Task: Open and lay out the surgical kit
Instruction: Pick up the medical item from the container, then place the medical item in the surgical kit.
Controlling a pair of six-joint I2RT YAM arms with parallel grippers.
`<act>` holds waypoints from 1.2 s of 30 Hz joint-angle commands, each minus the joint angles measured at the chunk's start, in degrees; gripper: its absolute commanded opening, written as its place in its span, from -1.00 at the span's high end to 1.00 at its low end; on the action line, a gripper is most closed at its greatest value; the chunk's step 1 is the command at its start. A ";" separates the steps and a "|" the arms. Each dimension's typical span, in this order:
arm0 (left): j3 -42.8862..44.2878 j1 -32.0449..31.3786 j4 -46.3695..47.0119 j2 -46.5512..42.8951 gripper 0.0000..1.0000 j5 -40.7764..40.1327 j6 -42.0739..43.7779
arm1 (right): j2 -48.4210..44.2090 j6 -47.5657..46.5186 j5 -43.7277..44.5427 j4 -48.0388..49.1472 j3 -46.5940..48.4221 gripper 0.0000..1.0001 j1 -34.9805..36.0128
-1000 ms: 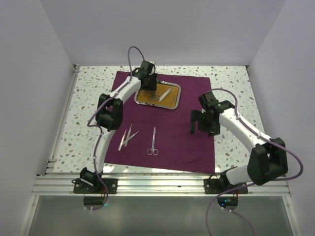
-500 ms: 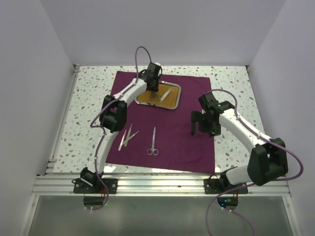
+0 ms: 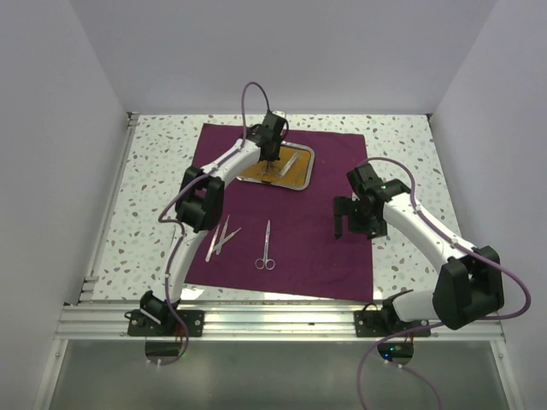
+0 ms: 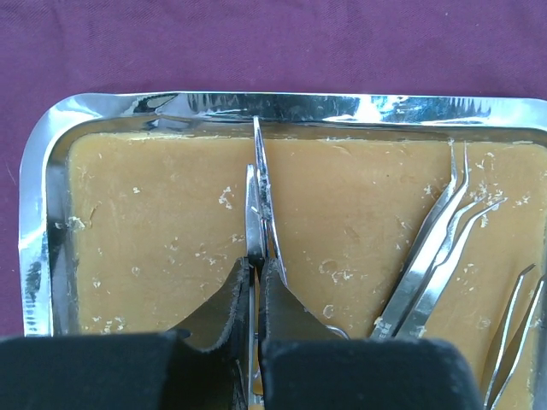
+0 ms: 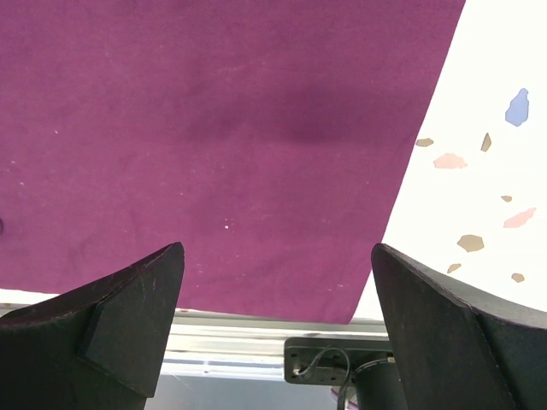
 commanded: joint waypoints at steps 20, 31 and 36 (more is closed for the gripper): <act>-11.95 -0.76 -8.63 -23.66 1.00 0.01 -6.90 | -2.06 -2.24 -2.41 2.60 0.32 -0.90 -0.12; -55.36 -12.09 -0.11 -48.10 1.00 2.38 -21.22 | 2.68 -2.33 -5.40 6.29 0.93 -0.89 -0.20; -61.71 -14.64 1.56 -53.21 1.00 2.56 -26.23 | 4.62 -2.77 -6.01 6.39 2.07 -0.87 -0.12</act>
